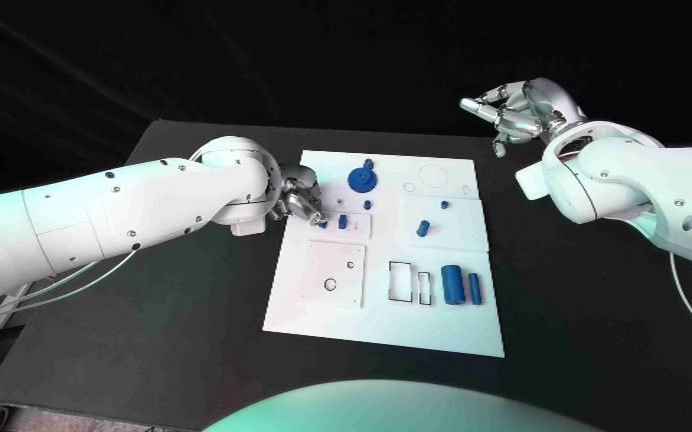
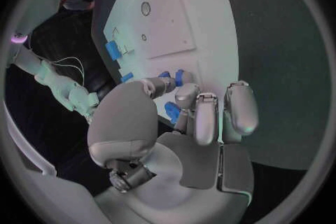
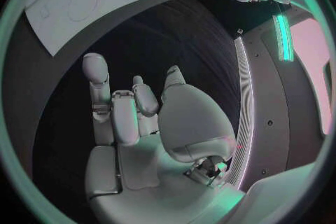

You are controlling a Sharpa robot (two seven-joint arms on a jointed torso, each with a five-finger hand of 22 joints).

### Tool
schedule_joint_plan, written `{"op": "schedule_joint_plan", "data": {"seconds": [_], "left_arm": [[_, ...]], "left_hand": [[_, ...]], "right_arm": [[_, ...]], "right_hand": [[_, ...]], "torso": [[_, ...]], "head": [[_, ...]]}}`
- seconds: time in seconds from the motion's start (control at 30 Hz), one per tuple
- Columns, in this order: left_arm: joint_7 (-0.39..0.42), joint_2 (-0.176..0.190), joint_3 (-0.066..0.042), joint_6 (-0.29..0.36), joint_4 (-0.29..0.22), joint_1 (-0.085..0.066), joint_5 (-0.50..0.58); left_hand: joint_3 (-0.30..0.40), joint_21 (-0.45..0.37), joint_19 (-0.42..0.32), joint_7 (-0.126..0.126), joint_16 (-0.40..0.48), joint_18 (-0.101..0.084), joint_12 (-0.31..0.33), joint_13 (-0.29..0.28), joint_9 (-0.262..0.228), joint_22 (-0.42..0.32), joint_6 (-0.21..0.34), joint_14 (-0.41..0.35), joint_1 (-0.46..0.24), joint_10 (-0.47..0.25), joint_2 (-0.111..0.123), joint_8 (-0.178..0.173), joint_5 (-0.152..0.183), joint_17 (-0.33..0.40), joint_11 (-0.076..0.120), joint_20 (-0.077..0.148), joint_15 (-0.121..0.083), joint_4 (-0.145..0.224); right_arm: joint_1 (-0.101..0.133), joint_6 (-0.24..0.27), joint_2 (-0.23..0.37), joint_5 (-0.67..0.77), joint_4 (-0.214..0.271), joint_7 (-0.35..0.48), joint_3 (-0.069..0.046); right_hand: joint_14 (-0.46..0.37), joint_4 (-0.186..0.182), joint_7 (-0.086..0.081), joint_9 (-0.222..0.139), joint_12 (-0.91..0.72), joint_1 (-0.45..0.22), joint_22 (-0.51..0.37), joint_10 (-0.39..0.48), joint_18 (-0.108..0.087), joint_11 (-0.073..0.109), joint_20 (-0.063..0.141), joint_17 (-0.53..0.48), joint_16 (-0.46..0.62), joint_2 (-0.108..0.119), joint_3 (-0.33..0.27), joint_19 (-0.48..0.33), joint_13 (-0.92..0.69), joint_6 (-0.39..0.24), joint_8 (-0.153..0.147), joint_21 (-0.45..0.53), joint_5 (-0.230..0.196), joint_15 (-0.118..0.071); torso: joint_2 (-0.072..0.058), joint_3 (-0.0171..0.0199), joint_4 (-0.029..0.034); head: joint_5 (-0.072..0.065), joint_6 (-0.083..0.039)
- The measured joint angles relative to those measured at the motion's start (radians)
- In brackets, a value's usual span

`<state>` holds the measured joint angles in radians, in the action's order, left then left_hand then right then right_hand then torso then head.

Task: Assemble the parts on the task board

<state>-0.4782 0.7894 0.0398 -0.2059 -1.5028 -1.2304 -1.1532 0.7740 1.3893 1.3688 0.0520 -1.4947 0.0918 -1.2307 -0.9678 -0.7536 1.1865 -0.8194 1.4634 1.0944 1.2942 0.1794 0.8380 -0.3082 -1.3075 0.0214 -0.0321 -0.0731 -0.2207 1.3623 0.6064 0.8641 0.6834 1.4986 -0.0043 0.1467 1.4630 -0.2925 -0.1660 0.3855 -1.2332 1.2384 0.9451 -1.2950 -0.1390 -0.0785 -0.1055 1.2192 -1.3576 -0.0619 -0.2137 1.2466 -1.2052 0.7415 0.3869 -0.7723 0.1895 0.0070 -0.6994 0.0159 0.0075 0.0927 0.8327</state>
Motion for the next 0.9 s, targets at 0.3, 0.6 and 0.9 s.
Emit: {"op": "schedule_joint_plan", "data": {"seconds": [0.3, 0.6, 0.9], "left_arm": [[0.024, 0.028, -0.001, 0.092, -0.027, 0.010, 0.006], [0.051, 0.062, -0.002, 0.196, -0.065, 0.032, 0.013], [0.073, 0.068, -0.001, 0.255, -0.072, 0.070, -0.005]], "left_hand": [[0.000, 0.000, 0.000, 0.001, 0.000, 0.000, 0.000, 0.000, 0.000, 0.003, -0.002, 0.000, -0.003, 0.000, 0.003, 0.000, -0.008, 0.000, 0.000, 0.000, 0.000, 0.000], [0.000, 0.005, 0.007, 0.001, 0.000, 0.000, 0.000, -0.006, 0.000, 0.013, -0.002, 0.000, -0.005, 0.004, 0.005, 0.000, -0.009, 0.000, 0.004, 0.000, 0.000, 0.000], [0.000, 0.005, 0.007, -0.001, 0.000, 0.000, 0.000, -0.007, 0.001, 0.017, -0.007, 0.004, -0.005, 0.004, 0.005, 0.000, -0.009, 0.000, 0.004, 0.000, -0.004, 0.000]], "right_arm": [[0.000, 0.000, 0.001, 0.000, -0.001, 0.000, 0.000], [-0.001, 0.000, 0.003, 0.000, -0.002, 0.000, 0.000], [-0.003, 0.000, 0.003, 0.000, -0.002, 0.000, 0.000]], "right_hand": [[0.000, 0.000, 0.000, 0.000, 0.000, 0.000, 0.000, 0.000, 0.000, 0.000, 0.000, 0.000, 0.000, 0.000, 0.000, 0.000, 0.000, 0.000, 0.000, 0.000, 0.000, 0.000], [0.000, 0.000, 0.000, 0.000, 0.000, 0.000, 0.000, 0.000, 0.000, 0.000, 0.000, 0.000, 0.000, 0.000, 0.000, 0.000, 0.000, 0.000, 0.000, 0.000, 0.000, 0.000], [0.000, 0.000, 0.000, 0.000, 0.000, 0.000, 0.000, 0.000, 0.000, 0.000, 0.000, 0.000, 0.000, 0.000, 0.000, 0.000, 0.000, 0.000, 0.000, 0.000, 0.000, 0.000]], "torso": [[0.000, 0.0000, -0.0002], [0.001, 0.0010, 0.0000], [0.002, 0.0006, 0.0012]], "head": [[0.000, 0.003], [0.000, 0.007], [0.002, 0.007]]}}
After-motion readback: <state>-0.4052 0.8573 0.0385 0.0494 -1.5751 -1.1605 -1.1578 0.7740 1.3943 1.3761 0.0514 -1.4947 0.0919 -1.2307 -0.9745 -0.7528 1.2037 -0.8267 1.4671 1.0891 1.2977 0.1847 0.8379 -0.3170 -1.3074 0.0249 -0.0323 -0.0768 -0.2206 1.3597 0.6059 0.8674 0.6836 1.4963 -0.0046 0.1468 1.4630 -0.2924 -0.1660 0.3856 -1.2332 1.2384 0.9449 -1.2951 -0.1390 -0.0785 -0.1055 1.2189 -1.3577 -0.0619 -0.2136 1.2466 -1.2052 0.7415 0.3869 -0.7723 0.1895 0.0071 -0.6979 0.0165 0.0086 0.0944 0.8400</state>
